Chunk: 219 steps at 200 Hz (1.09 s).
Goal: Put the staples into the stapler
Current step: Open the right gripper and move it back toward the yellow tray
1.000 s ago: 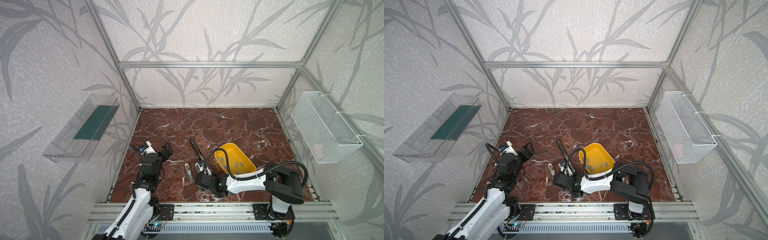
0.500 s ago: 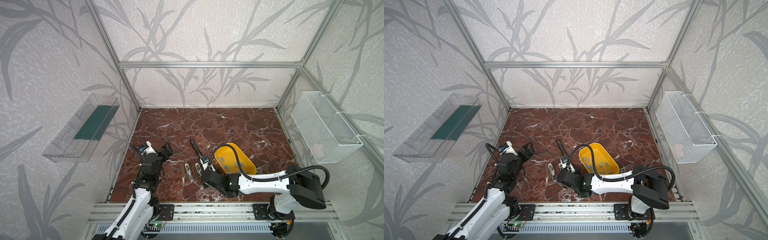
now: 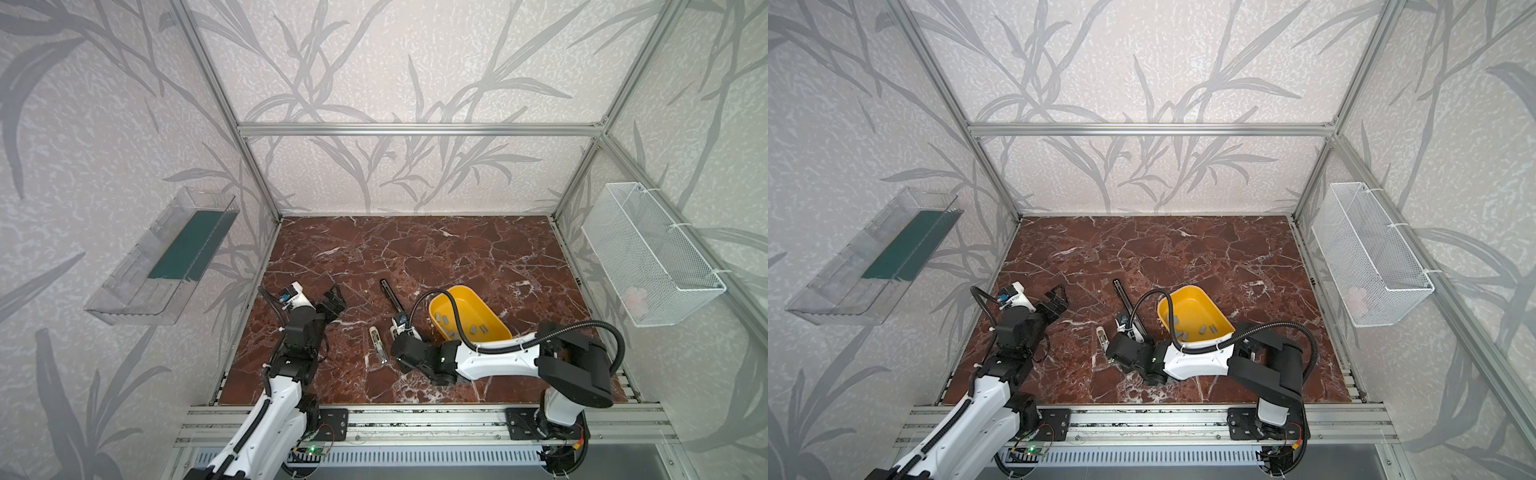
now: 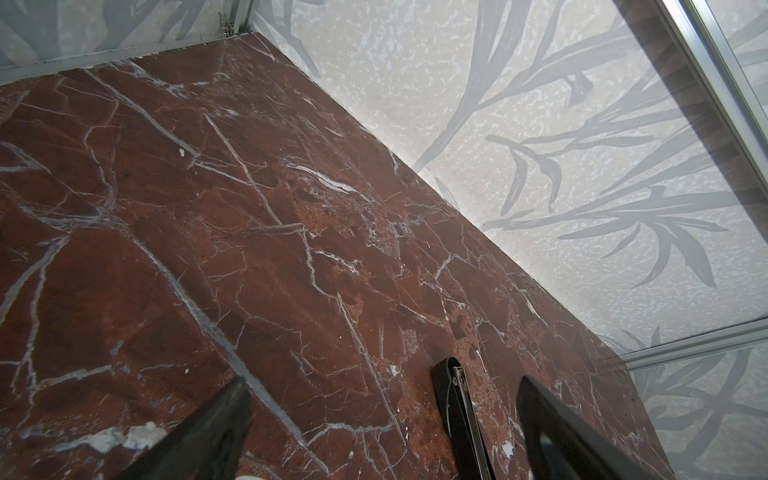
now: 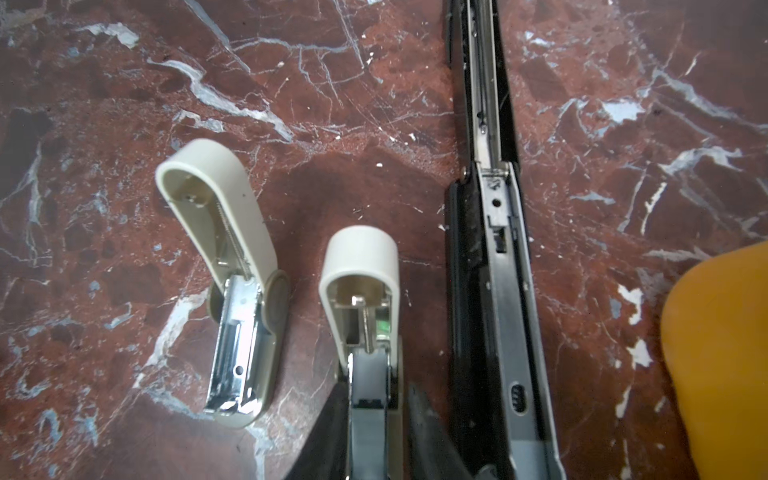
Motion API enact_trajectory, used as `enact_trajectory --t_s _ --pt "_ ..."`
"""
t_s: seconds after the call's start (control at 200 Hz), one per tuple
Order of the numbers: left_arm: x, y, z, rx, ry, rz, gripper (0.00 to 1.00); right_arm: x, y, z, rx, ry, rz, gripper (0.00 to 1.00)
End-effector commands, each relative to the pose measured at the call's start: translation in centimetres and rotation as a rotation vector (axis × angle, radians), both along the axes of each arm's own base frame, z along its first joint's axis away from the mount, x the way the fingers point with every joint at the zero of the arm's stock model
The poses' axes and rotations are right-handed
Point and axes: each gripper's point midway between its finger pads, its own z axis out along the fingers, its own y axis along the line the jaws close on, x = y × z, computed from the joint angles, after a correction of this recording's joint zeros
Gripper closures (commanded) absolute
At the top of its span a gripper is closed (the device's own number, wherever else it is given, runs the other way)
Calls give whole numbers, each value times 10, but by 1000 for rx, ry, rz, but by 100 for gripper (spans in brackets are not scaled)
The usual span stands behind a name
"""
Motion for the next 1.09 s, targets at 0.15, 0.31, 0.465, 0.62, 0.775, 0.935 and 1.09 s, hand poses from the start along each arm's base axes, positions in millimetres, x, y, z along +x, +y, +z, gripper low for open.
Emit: enact_trajectory --t_s 0.15,0.31,0.465,0.62,0.775,0.935,1.09 --pt "4 2 18 -22 -53 15 1 3 0 -3 -7 17 -13 76" --pt "4 2 18 -23 -53 14 1 1 -5 -9 -21 30 -14 77" --pt "4 2 18 -21 -54 15 1 -4 -10 -13 -31 63 -31 78" --pt "4 2 17 -22 -51 17 1 -7 -21 -14 -39 75 -49 79" --pt "4 2 17 -22 -49 16 1 -5 -18 -8 -25 58 -42 79" --pt "4 2 17 -22 -51 14 1 6 -10 4 -22 2 -51 79" --pt "4 2 17 -23 -51 16 1 12 -6 7 -39 -25 -34 79"
